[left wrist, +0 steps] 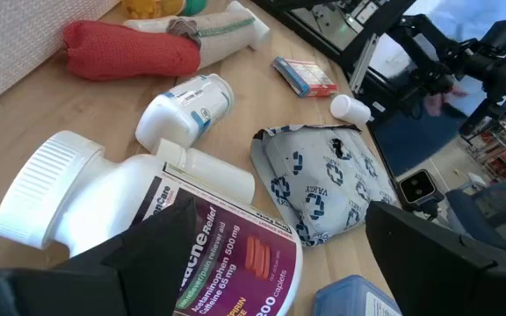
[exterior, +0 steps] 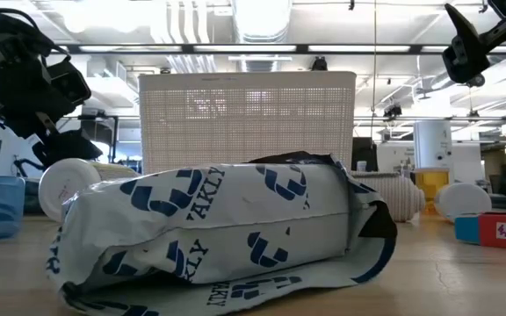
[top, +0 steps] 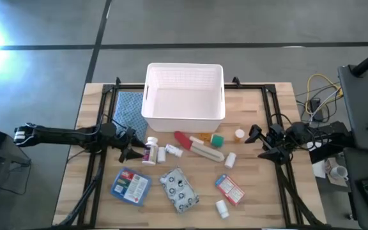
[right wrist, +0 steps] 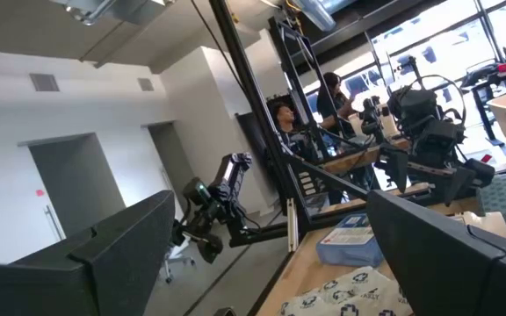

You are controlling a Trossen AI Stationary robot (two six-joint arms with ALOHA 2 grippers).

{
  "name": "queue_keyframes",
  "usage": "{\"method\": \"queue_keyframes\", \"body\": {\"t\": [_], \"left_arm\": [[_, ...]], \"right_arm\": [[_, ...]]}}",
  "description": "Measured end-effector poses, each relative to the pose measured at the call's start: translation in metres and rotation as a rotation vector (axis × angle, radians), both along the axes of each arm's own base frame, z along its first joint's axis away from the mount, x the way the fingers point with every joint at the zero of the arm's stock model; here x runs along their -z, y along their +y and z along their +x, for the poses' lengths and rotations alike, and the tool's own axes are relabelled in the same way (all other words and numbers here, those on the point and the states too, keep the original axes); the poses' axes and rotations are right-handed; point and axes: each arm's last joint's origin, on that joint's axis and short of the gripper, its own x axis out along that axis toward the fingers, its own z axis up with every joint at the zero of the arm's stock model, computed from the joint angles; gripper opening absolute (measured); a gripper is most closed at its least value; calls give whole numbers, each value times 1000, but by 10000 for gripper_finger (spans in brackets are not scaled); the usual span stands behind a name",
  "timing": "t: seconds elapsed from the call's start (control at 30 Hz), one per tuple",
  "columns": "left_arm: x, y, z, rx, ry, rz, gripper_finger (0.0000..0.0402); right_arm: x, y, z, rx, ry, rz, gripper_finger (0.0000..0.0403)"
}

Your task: Pick & place medical supplies in basket/bin

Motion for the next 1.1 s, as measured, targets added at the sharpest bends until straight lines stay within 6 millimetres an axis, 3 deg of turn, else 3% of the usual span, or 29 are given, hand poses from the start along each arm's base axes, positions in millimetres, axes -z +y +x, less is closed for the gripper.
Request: {"method": "queue_keyframes", "body": {"t": [0.6,0.7,0.9,1.1], "left_arm": [[0,0,0,0,0,0,310],[0,0,0,0,0,0,310],[0,0,0,0,0,0,310],[0,0,0,0,0,0,310]], "right_arm": [[-1,0,0,-10,5,27,366],[-1,0,0,-42,44,126,366],[0,-5,1,-22,162,545,366],[0,-7,2,-10,191,754,366]]}}
